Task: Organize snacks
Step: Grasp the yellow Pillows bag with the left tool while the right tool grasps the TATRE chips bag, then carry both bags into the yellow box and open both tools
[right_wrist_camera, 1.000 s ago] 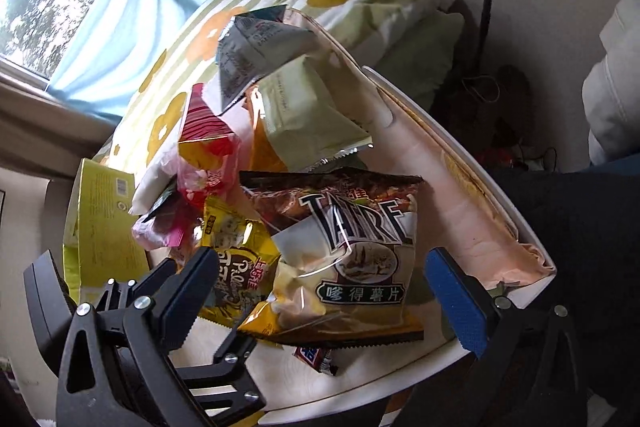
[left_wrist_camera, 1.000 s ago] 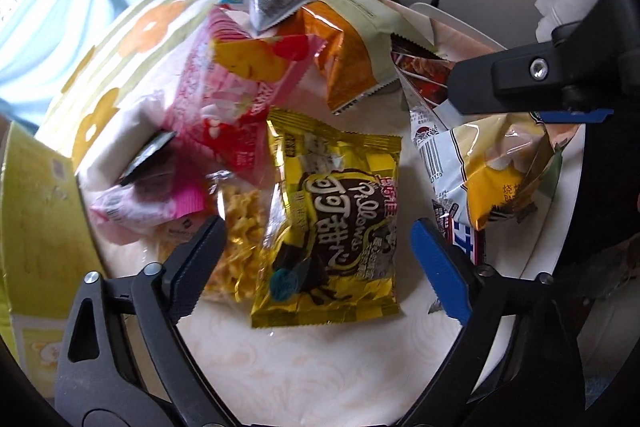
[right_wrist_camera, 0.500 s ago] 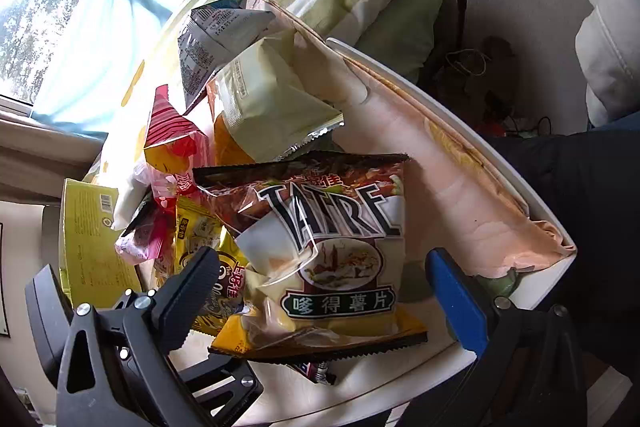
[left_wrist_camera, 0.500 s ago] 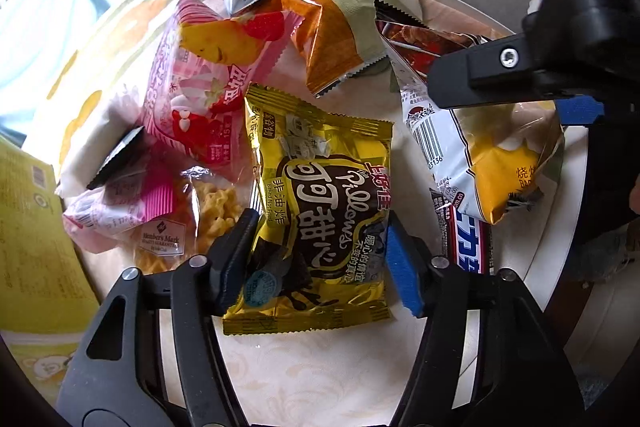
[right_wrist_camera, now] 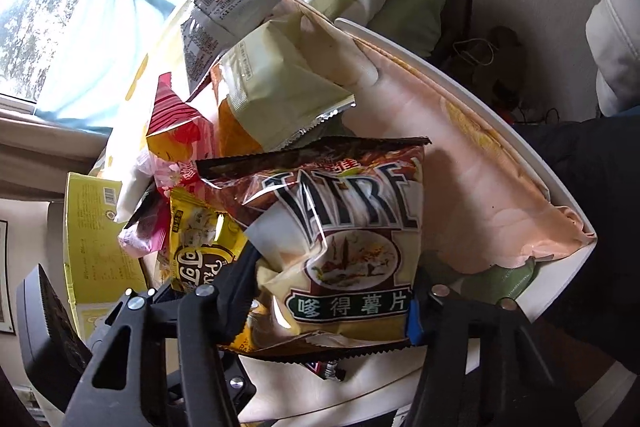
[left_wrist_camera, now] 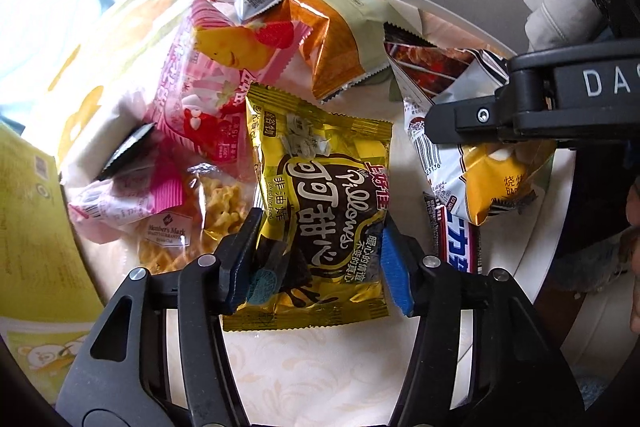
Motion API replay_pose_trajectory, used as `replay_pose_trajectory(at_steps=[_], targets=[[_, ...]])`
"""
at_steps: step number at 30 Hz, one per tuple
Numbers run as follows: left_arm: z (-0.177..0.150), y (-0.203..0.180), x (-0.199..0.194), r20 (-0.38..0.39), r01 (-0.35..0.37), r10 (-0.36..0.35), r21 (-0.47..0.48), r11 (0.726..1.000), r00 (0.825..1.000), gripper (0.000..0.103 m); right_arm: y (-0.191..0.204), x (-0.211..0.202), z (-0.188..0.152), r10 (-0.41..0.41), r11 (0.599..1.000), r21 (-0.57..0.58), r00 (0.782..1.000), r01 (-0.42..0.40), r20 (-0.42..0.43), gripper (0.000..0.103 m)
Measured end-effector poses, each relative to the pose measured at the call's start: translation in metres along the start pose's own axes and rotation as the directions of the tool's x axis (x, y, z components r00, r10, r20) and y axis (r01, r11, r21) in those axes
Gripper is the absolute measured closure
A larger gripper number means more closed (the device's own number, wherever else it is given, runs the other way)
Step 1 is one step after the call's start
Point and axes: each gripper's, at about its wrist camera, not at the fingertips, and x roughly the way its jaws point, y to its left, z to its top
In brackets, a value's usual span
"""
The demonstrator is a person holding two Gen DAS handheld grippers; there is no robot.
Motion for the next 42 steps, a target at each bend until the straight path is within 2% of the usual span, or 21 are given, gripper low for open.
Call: replay_pose_trajectory(at_steps=[6,14,22,25,29,33,42], targets=[[0.002,0.002,-0.017,0.026,-0.015,0.016,-0.037,0.999,1.0,0.052,0.005,-0.016,-0.001,0.024,0.999,-0.037,1.0,-0.024,0.019,0.05],[0.006,0.012,-0.063,0.095,-0.051,0.063,-0.126,0.991,0.994,0.052,0.019,-0.058,0.004,0.056,0.988,-0.146,0.997,-0.048,0.053,0.05],[0.009,0.04,-0.125,0.162,-0.059,0.11,-0.293,0.954,0.981,0.052,0.058,-0.098,0.016,0.107,0.935,-0.348,0.991,-0.073,0.081,0.05],[0.007,0.059,-0.15,0.18,-0.074,0.149,-0.367,0.927,0.972,0.052,0.077,-0.107,0.021,0.139,0.895,-0.437,0.987,-0.093,0.075,0.05],[-0.004,0.093,-0.184,0.2,-0.075,0.194,-0.485,0.871,0.96,0.052,0.109,-0.111,0.023,0.178,0.839,-0.529,0.983,-0.126,0.047,0.05],[-0.021,0.13,-0.209,0.191,-0.114,0.263,-0.561,0.82,0.946,0.052,0.145,-0.108,0.018,0.202,0.786,-0.601,0.979,-0.146,0.026,0.05],[-0.078,0.234,-0.227,0.124,-0.15,0.323,-0.695,0.704,0.938,0.052,0.243,-0.067,-0.004,0.251,0.702,-0.674,0.966,-0.231,-0.069,0.05]])
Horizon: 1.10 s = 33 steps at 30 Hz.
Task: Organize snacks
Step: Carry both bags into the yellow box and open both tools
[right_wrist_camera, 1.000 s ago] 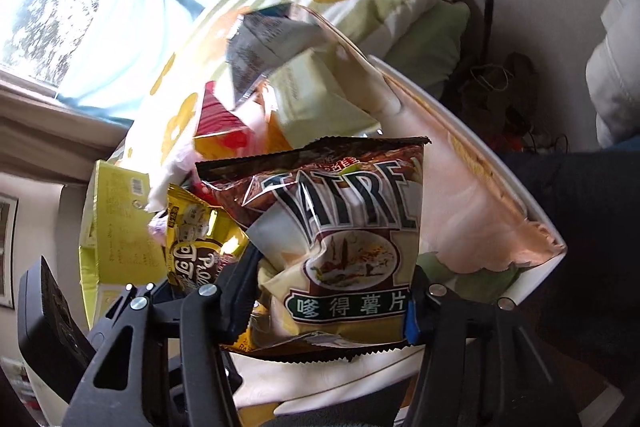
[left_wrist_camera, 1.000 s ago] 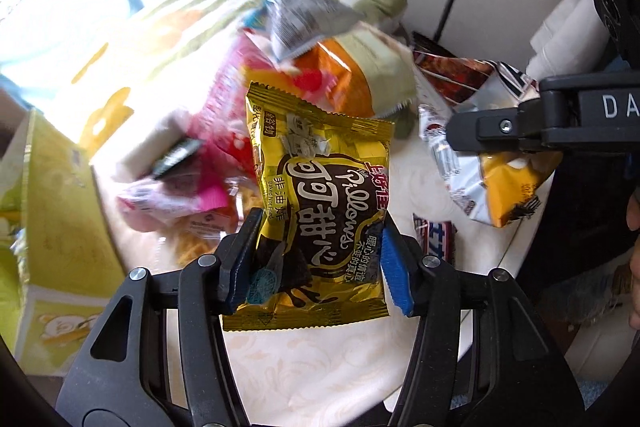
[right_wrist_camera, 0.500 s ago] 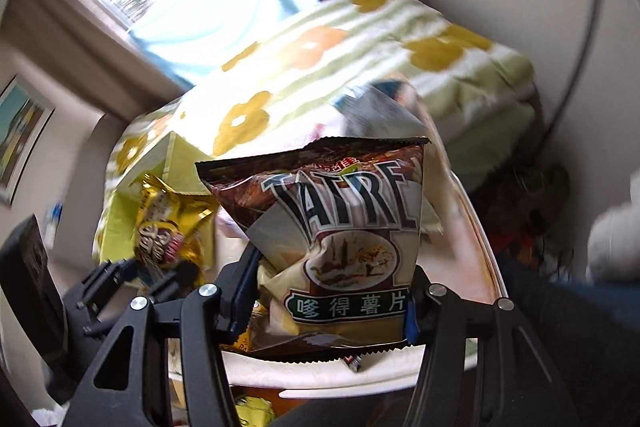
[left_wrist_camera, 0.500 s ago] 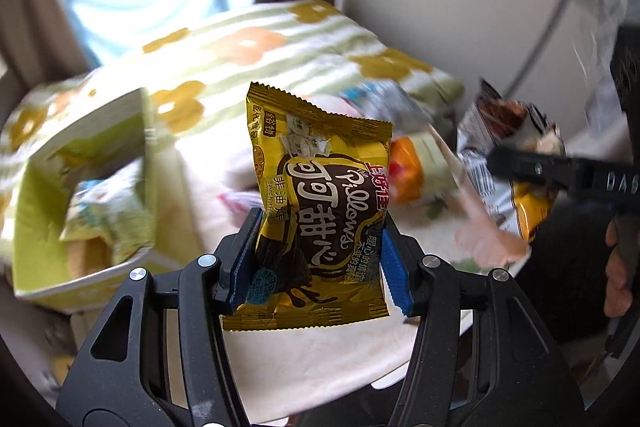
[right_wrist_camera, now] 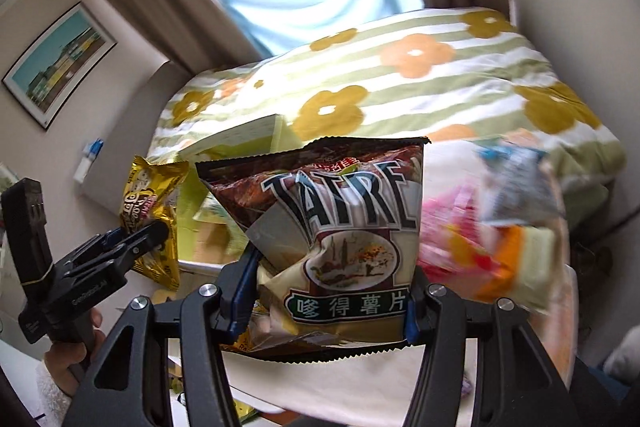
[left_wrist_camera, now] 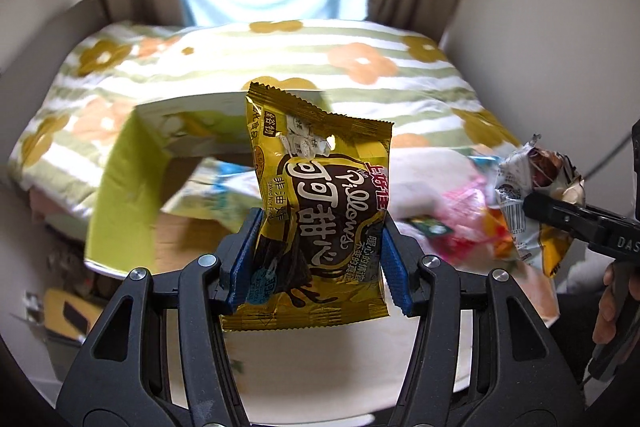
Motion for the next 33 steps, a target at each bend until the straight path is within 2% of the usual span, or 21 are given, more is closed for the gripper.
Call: replay_pose_trajectory(at_steps=[7,12,16,20,22,23,24,27,33], targets=[[0.016,0.082,0.028,-0.035,-0.043,0.041,-0.068,0.997,0.999,0.052,0.068,0.065,0.032,0.046,0.997,-0.06,0.998,-0.049,-0.043,0.05],[0.024,0.128,0.056,-0.076,-0.07,0.064,-0.081,0.994,0.995,0.052,0.101,0.11,0.045,0.055,0.995,-0.076,0.995,-0.062,-0.083,0.05],[0.023,0.152,0.08,-0.12,-0.084,0.075,-0.072,0.994,0.99,0.052,0.118,0.142,0.05,0.055,0.996,-0.063,0.992,-0.063,-0.116,0.05],[0.017,0.159,0.093,-0.146,-0.092,0.084,-0.048,0.995,0.986,0.051,0.126,0.161,0.052,0.052,0.997,-0.051,0.989,-0.059,-0.14,0.05],[0.014,0.158,0.095,-0.124,-0.102,0.097,-0.038,0.994,0.988,0.036,0.127,0.164,0.051,0.043,0.997,-0.058,0.988,-0.052,-0.15,0.05],[0.013,0.158,0.095,-0.12,-0.103,0.098,-0.039,0.994,0.988,0.012,0.128,0.166,0.052,0.04,0.997,-0.062,0.987,-0.05,-0.154,0.05],[0.013,0.158,0.094,-0.108,-0.103,0.098,-0.045,0.994,0.989,0.0,0.129,0.167,0.052,0.038,0.997,-0.067,0.987,-0.049,-0.158,0.05],[0.011,0.158,0.089,-0.085,-0.086,0.081,-0.058,0.995,0.993,0.0,0.131,0.171,0.054,0.03,0.995,-0.087,0.985,-0.045,-0.17,0.05],[0.013,0.152,0.093,-0.106,-0.122,0.115,-0.064,0.99,0.988,0.0,0.13,0.182,0.063,0.032,0.991,-0.124,0.978,-0.059,-0.207,0.05]])
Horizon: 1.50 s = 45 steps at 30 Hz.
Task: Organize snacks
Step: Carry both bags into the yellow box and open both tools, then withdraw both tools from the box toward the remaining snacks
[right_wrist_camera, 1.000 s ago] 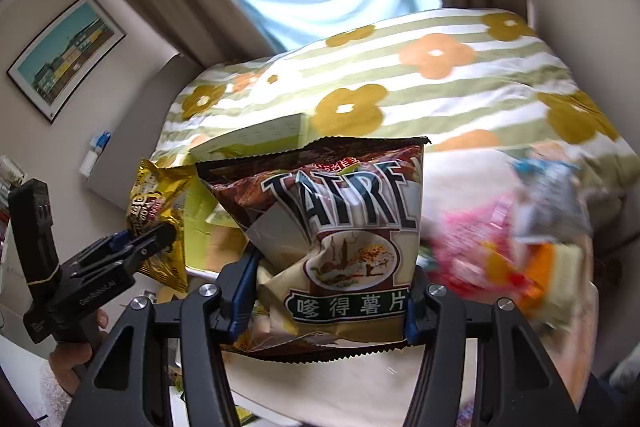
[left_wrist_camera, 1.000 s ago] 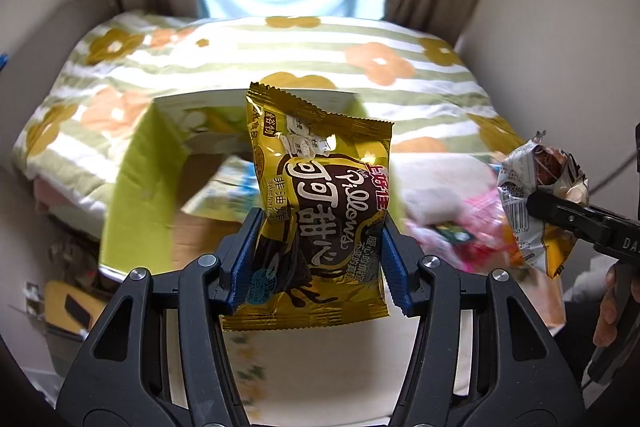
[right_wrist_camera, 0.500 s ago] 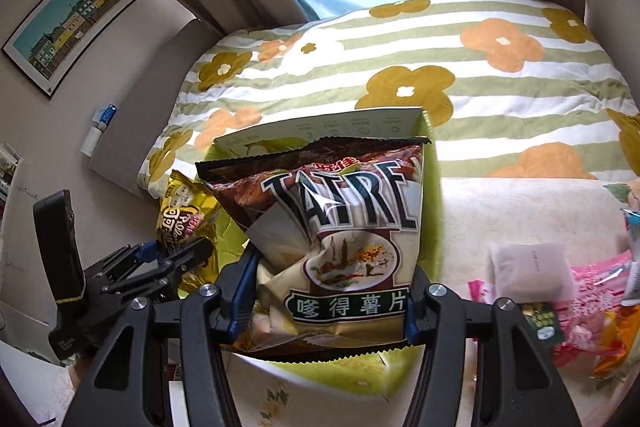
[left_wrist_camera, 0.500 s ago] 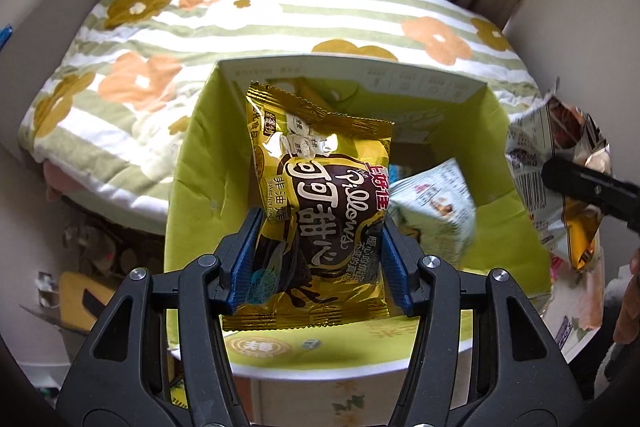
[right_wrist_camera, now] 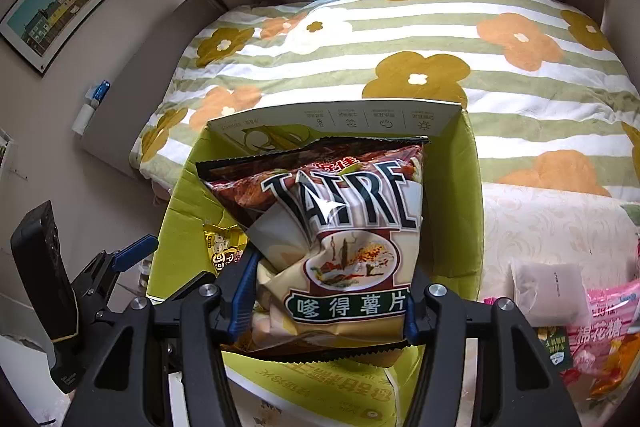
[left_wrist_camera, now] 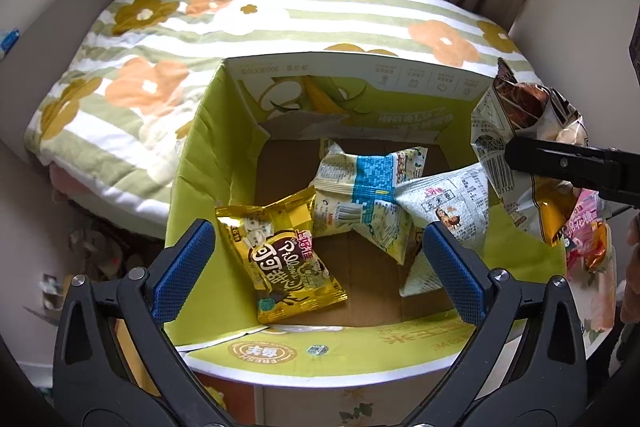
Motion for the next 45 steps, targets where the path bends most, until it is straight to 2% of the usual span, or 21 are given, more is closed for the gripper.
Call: replay_pose_trajectory(at_steps=[6,8,9,10,11,15,21,30,37,45], targets=[[0.003,-0.005,0.004,-0.007,-0.011,0.011,-0.003,1.0,1.0,0.0,-0.004,0.014,0.014,0.013,1.0,-0.004,1.0,-0.013,-0.021,0.048],[0.004,-0.007,0.005,-0.008,-0.009,0.009,-0.002,1.0,1.0,0.0,-0.006,0.018,0.017,-0.007,1.0,0.002,1.0,0.007,-0.009,0.036],[0.004,-0.007,0.006,-0.011,-0.01,0.01,-0.002,1.0,1.0,0.0,-0.007,0.019,0.018,-0.027,1.0,0.004,1.0,0.027,0.007,0.018],[0.004,-0.007,0.007,-0.014,-0.011,0.011,-0.001,1.0,1.0,0.0,-0.008,0.018,0.019,-0.035,0.999,0.002,0.999,0.035,0.023,0.006],[0.004,-0.006,0.008,-0.017,-0.013,0.013,-0.002,1.0,1.0,0.0,-0.01,0.017,0.018,-0.033,0.999,-0.002,0.999,0.033,0.038,0.005],[0.002,-0.005,0.009,-0.028,-0.012,0.011,-0.011,1.0,1.0,0.0,-0.014,0.014,0.013,-0.033,0.999,-0.009,0.998,0.034,0.057,0.005],[-0.001,-0.005,0.008,-0.039,-0.013,0.013,-0.006,1.0,0.999,0.0,-0.018,0.012,0.01,-0.023,1.0,0.001,1.0,0.023,0.014,0.005],[-0.005,-0.007,-0.015,-0.018,-0.005,0.005,0.008,1.0,1.0,0.0,-0.001,-0.008,0.001,-0.055,0.997,-0.048,0.998,0.057,0.027,0.005],[-0.014,-0.012,-0.044,0.023,0.005,-0.006,0.034,0.999,1.0,0.0,0.01,-0.04,-0.02,-0.087,0.993,-0.071,0.993,0.092,0.076,0.005],[-0.023,-0.035,-0.079,0.067,0.072,-0.078,0.096,0.993,0.995,0.0,0.006,-0.093,-0.046,-0.154,0.987,-0.027,0.974,0.16,0.168,0.005]])
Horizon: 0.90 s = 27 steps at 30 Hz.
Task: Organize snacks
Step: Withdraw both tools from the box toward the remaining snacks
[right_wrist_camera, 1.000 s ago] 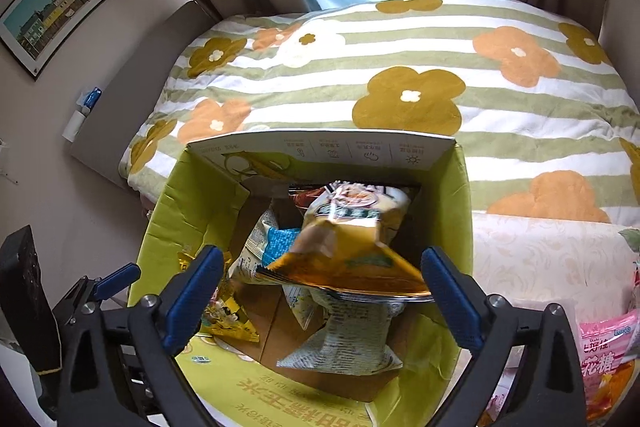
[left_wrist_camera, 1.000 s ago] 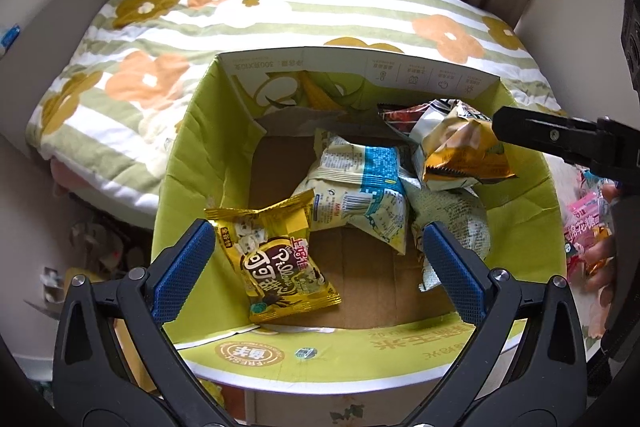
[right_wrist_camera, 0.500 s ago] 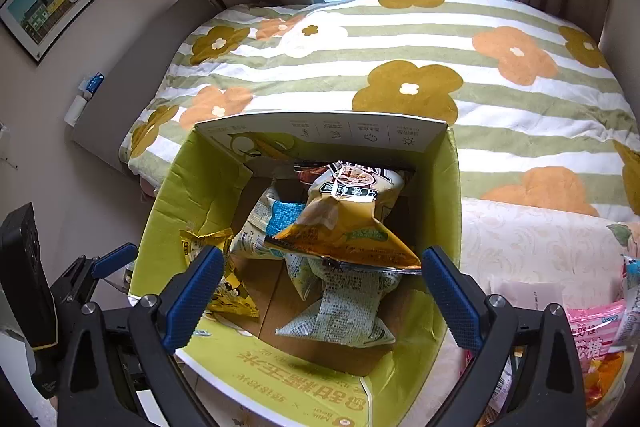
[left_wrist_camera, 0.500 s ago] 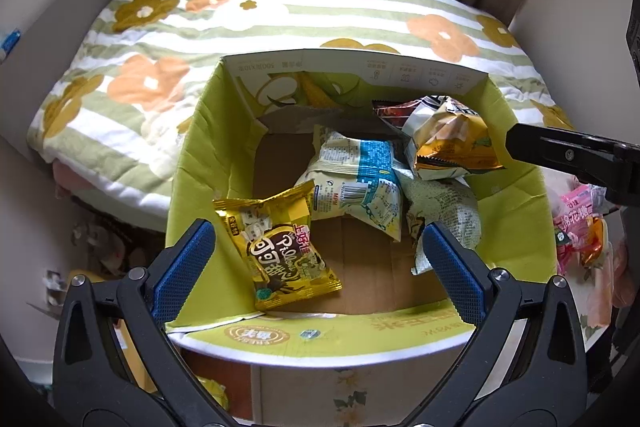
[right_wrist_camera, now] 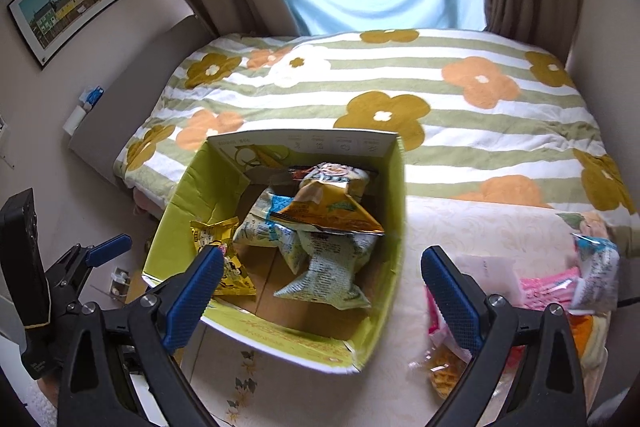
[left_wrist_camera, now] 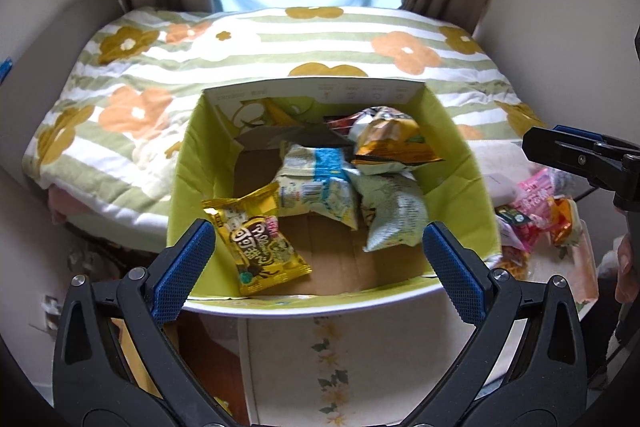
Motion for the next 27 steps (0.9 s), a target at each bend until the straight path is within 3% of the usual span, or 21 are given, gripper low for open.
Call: replay_pose_trajectory(at_steps=[6,14,20,27], targets=[[0.002,-0.037,-0.011,0.021,0.074,-0.076,0.087,0.993,0.997,0.0,-0.021,-0.038,-0.016,-0.102,0.994,0.03,0.994,0.101,0.047,0.005],[-0.001,-0.103,-0.012,0.012,0.146,-0.15,0.169,0.975,0.989,0.0,-0.084,-0.083,-0.041,-0.196,0.973,0.138,0.977,0.184,0.083,0.005],[0.001,-0.162,-0.001,-0.005,0.164,-0.166,0.183,0.969,0.986,0.0,-0.135,-0.1,-0.059,-0.213,0.966,0.164,0.975,0.2,0.067,0.005],[0.006,-0.222,0.026,-0.033,0.158,-0.155,0.145,0.977,0.987,0.0,-0.186,-0.092,-0.078,-0.183,0.978,0.105,0.983,0.181,0.013,0.005]])
